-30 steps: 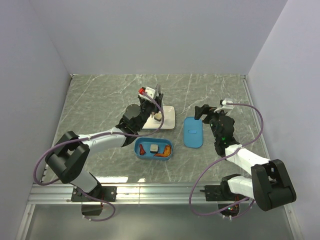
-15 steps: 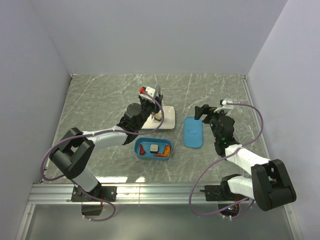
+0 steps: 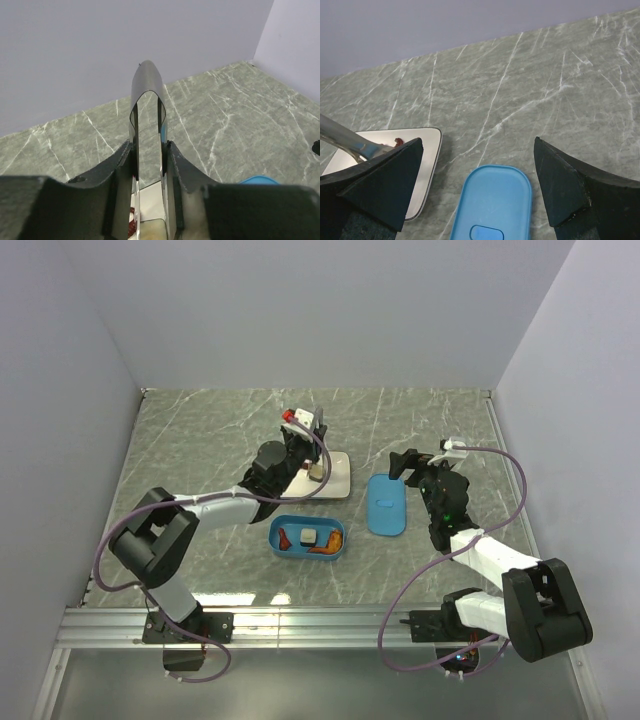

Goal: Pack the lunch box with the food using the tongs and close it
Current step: Pick up the food using the clamp, then place the food into the lunch box

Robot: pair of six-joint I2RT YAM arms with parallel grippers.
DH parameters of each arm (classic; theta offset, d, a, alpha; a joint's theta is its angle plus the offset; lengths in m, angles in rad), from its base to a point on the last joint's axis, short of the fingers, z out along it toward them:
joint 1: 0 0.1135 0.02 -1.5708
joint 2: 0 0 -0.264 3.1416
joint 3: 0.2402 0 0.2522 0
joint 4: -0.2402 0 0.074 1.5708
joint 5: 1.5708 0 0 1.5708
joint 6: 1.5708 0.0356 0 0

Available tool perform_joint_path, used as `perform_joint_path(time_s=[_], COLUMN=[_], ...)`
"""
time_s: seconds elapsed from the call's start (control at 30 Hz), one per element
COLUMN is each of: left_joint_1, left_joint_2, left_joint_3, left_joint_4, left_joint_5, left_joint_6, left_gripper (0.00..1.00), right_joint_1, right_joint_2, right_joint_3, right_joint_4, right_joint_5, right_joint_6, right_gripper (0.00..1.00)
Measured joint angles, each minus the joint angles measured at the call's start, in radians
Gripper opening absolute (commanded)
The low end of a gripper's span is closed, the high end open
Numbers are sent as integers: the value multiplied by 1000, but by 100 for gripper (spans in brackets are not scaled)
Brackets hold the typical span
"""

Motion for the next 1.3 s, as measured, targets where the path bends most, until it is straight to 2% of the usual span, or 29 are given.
perform_joint_path(time_s=[0.03, 0.13, 0.4, 0.83, 1.13, 1.3], left_joint_1=[1, 2, 2, -80, -146, -183], left_joint_2=[2, 3, -47, -299, -558, -681], left_joint_3=[3, 5, -9, -116, -197, -229], left_joint_4=[-1, -2, -56, -145, -409, -487], left_joint_5=[1, 3, 7, -57, -200, -262], left_joint_6=[0, 0, -1, 2, -68, -109], left_gripper=[19, 13, 11, 10, 10, 10], right_joint_1=[0, 0, 0, 0, 0, 0], right_joint_2=[0, 0, 0, 0, 0, 0], right_joint_3=[0, 0, 0, 0, 0, 0], right_joint_4=[0, 0, 0, 0, 0, 0], right_joint_5=[0, 0, 0, 0, 0, 0], right_joint_6=[0, 0, 0, 0, 0, 0], right_gripper=[98, 98, 98, 98, 98, 98])
